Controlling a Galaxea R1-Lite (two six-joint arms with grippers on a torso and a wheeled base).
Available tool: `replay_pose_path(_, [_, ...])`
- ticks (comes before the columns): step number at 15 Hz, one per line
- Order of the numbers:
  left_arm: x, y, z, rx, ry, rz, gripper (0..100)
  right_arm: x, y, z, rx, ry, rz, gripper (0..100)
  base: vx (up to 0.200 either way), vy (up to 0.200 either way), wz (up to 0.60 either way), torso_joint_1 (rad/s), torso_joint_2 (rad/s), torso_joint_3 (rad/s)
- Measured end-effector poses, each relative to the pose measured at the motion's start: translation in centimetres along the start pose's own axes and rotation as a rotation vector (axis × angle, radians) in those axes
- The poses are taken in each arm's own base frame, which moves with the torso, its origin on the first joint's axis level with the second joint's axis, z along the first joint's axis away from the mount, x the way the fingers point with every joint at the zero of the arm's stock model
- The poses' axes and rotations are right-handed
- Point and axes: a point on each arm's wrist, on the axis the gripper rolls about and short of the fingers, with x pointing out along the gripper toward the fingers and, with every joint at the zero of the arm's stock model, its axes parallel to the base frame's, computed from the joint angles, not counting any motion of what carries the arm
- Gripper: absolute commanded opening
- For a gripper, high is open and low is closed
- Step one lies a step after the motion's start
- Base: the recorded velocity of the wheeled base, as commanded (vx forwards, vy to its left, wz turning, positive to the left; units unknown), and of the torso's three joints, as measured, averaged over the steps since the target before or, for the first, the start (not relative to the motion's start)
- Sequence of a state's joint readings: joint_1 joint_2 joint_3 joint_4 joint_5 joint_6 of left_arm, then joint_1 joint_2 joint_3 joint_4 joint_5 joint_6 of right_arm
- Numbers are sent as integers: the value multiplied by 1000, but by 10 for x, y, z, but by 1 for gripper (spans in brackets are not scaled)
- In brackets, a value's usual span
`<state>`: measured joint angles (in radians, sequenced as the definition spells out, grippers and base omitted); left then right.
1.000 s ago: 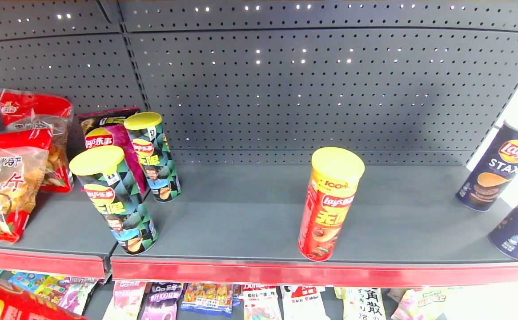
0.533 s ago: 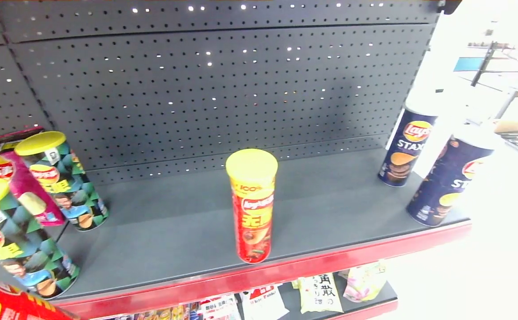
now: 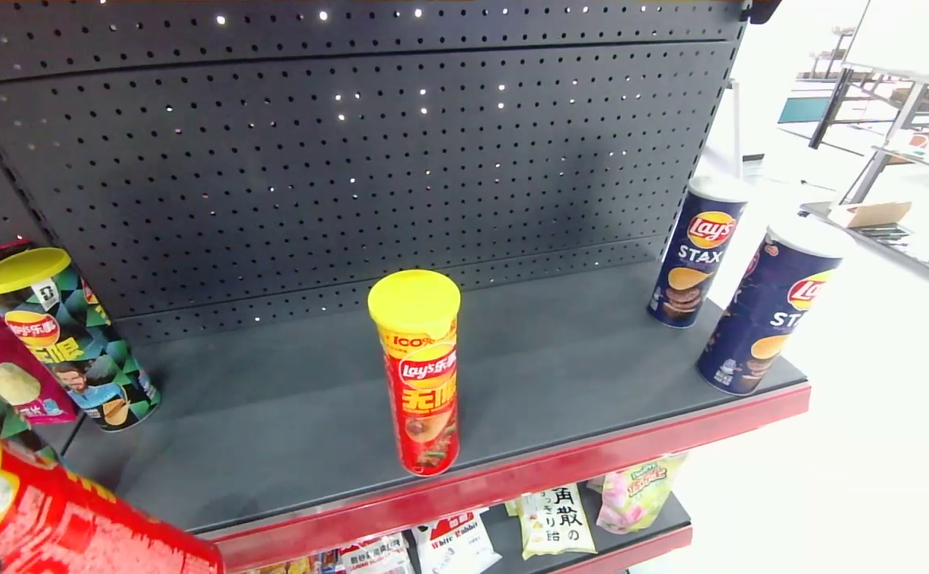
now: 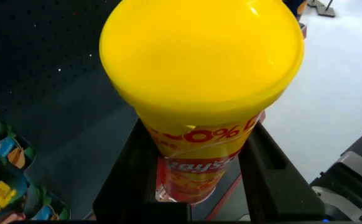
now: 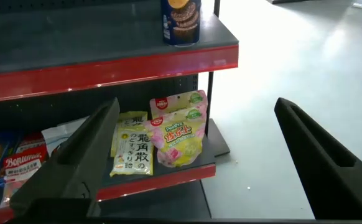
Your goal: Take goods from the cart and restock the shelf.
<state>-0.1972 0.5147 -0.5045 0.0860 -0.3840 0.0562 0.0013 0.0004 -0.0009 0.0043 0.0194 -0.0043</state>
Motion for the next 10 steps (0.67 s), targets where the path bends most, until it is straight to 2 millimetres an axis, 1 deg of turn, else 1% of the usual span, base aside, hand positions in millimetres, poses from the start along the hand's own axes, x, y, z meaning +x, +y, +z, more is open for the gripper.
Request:
replay_pose_path(1, [9,4,6,2,-11,1,0,0,0,0,0,0,0,100,0,0,0,0,0,0])
replay_pose_path(3, [35,15,16,4,-12,2,0,0,0,0,0,0,0,100,0,0,0,0,0,0])
replay_pose_path(6, [71,30,27,-13,35,3,0,0,0,0,0,0,0,100,0,0,0,0,0,0])
replay_pose_path(8, [93,40,34,-26,70,15,0,0,0,0,0,0,0,100,0,0,0,0,0,0])
replay_pose_path(10, [111,47,38,-34,99,18,0,0,0,0,0,0,0,100,0,0,0,0,0,0])
